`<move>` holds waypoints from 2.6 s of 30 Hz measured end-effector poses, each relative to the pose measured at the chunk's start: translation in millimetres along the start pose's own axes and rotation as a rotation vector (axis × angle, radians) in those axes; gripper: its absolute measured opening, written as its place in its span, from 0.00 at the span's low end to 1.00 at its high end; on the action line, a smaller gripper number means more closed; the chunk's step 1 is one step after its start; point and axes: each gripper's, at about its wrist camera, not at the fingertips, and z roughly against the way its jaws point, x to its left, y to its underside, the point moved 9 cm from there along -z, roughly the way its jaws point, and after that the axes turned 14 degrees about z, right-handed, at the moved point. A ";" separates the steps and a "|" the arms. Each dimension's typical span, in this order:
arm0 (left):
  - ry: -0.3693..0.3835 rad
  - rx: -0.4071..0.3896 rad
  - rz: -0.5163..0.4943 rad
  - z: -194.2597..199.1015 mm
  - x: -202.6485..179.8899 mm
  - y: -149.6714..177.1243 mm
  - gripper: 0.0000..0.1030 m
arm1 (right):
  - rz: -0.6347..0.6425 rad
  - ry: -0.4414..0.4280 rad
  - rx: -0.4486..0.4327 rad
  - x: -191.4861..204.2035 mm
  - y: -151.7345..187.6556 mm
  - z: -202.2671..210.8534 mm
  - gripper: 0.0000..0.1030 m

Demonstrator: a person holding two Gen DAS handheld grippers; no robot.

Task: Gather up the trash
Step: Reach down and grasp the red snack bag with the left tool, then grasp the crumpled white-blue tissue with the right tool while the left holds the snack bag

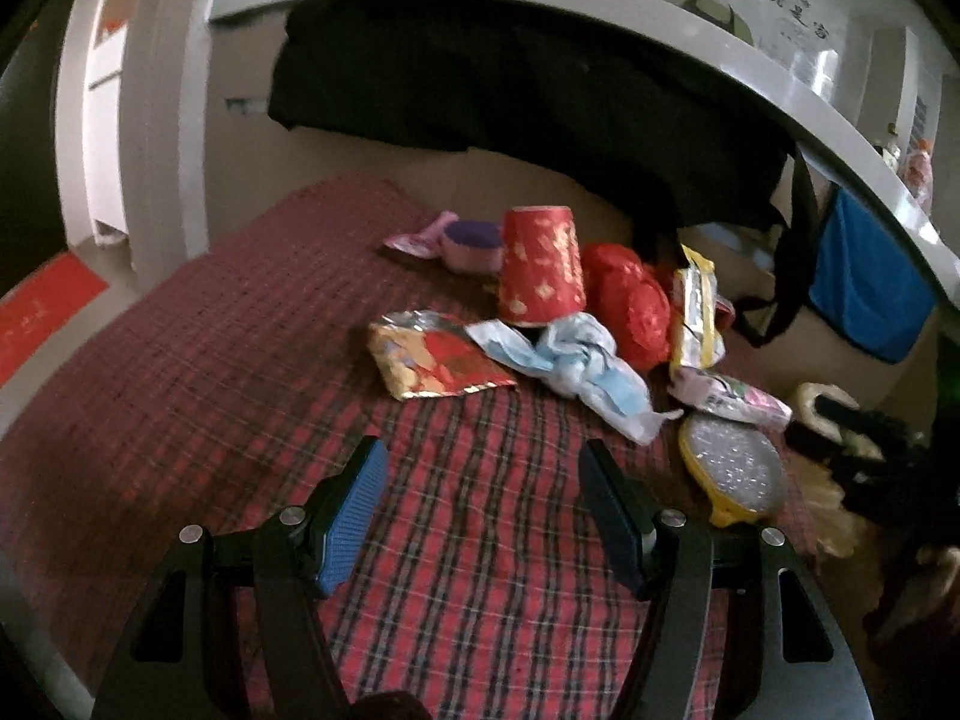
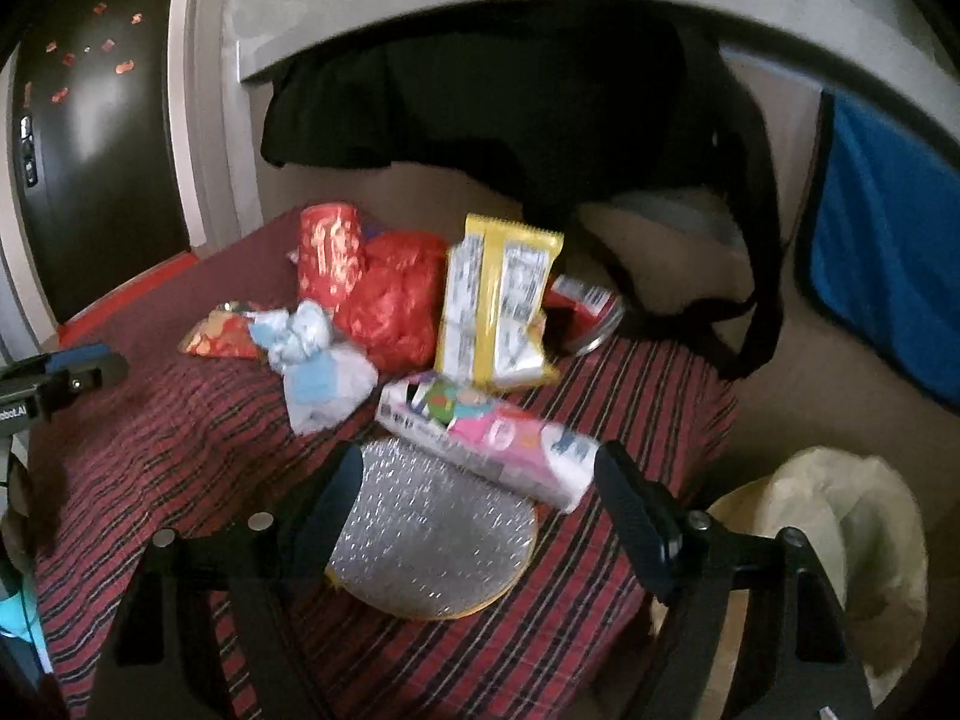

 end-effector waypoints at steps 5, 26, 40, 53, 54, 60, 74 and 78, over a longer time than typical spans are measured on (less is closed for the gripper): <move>0.010 0.011 0.015 -8.9 -0.2 -1.9 0.65 | -0.036 -0.027 0.049 0.4 15.8 -15.7 0.75; 0.010 0.125 0.163 -106.2 48.2 -90.1 0.65 | -0.025 -0.237 0.052 63.9 22.1 -4.9 0.75; 0.184 0.290 0.070 -101.8 18.3 -46.6 0.65 | -0.053 -0.140 0.003 14.5 9.5 4.0 0.75; 0.081 0.248 0.126 -79.7 22.7 -13.6 0.31 | -0.018 -0.134 -0.004 28.8 16.7 2.9 0.74; 0.095 0.249 0.136 -77.2 22.6 -12.8 0.31 | -0.001 -0.119 -0.012 29.1 15.4 5.6 0.74; 0.114 0.112 0.128 -42.3 17.1 -19.0 0.26 | -0.007 -0.148 -0.038 27.5 -4.3 12.2 0.74; -0.143 -0.124 0.058 35.9 73.0 -0.4 0.27 | 0.094 -0.145 0.034 110.2 -84.8 -64.9 0.68; -0.139 -0.140 0.059 40.6 79.1 2.3 0.27 | 0.069 -0.082 0.087 109.5 -88.8 -93.4 0.57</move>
